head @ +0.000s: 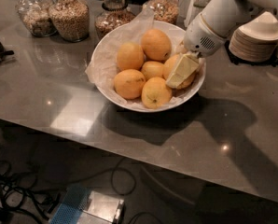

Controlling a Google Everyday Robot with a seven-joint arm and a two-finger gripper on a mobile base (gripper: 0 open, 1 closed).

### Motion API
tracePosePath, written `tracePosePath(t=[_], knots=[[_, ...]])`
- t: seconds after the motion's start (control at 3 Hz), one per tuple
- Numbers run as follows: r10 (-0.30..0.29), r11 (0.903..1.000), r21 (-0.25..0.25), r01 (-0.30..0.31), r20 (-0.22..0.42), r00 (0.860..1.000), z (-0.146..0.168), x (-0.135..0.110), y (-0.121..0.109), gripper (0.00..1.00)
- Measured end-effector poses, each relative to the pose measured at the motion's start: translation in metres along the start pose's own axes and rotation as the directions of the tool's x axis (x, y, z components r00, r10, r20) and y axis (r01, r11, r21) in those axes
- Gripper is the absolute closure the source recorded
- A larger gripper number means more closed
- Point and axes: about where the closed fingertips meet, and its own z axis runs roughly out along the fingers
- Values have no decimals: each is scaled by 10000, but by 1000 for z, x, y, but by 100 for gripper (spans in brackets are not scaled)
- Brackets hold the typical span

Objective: Pick orange from white bowl

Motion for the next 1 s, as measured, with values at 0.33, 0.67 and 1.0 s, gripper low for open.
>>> tracePosePath(t=[0.33,0.67,1.0], knots=[[134,9999,-114,-121,1183,9929,-20,-19,6,100],[-633,9980,242,587,3030,9509,-88,-67,33,100],[-1696,9850,970,1427,3926,9039,-145,-103,67,100]])
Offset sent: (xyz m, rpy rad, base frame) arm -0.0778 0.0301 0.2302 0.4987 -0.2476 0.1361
